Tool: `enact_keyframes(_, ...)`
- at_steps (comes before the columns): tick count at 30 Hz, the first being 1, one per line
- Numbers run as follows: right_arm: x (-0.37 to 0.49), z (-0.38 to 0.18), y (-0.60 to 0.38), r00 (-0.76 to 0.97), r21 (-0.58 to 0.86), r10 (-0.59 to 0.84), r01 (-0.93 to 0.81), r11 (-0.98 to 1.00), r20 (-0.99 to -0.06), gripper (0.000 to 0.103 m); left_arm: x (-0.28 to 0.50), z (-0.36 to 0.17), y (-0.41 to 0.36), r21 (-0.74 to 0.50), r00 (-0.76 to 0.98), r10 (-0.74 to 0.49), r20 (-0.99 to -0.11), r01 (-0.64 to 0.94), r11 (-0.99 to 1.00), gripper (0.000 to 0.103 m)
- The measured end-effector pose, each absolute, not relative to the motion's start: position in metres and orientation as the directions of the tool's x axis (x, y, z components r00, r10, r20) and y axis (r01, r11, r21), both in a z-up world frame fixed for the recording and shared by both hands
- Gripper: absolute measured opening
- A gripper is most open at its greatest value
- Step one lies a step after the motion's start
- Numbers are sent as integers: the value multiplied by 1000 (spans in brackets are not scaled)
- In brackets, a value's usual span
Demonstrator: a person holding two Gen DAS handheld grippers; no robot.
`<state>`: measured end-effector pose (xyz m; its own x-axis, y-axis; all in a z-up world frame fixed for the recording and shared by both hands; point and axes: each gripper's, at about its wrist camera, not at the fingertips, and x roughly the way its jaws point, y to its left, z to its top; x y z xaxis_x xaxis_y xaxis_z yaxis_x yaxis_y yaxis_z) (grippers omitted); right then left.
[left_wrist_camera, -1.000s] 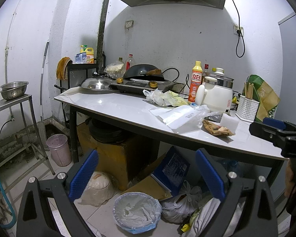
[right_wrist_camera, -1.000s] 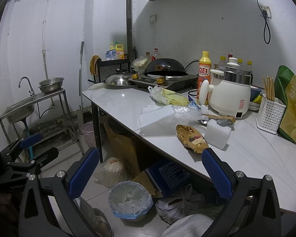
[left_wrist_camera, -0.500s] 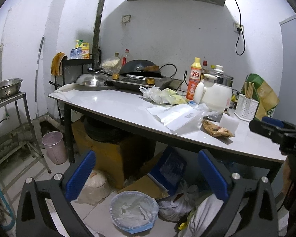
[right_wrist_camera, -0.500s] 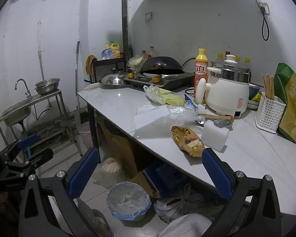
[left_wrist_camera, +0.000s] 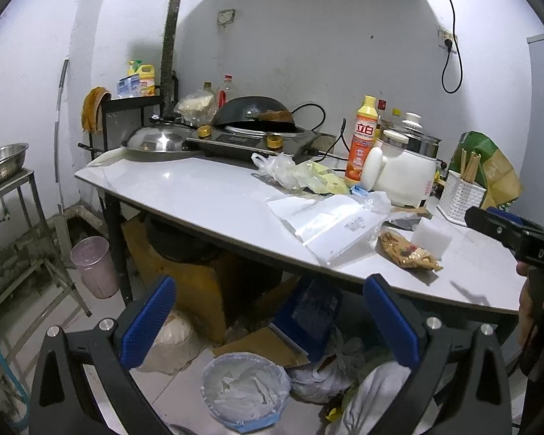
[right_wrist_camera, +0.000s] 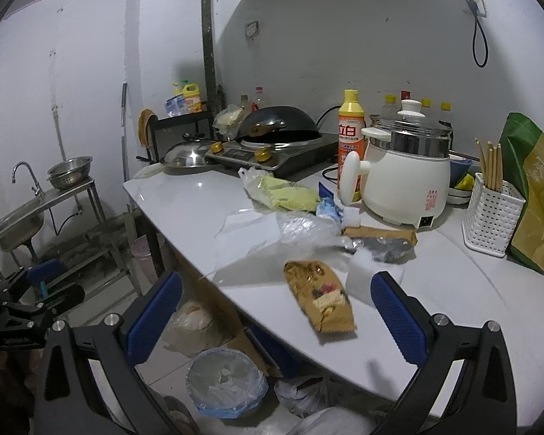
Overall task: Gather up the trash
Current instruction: 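Move the right gripper toward the crumpled clear plastic bag on the counter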
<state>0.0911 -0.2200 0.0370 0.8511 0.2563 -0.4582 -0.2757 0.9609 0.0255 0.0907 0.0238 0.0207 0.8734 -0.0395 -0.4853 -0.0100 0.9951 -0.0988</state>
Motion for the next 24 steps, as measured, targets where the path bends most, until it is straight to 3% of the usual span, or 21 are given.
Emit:
enact_keyframes(8,128,42,-240,853,47,245,-252,967,-461,103,137,18,1,-77,837,-90,-540,57,995,103)
enact_keyframes(24,208,28,-261,821,42,215,-227,973,-529,103,220,20,4,-84,826,-119,-551,86,993,103)
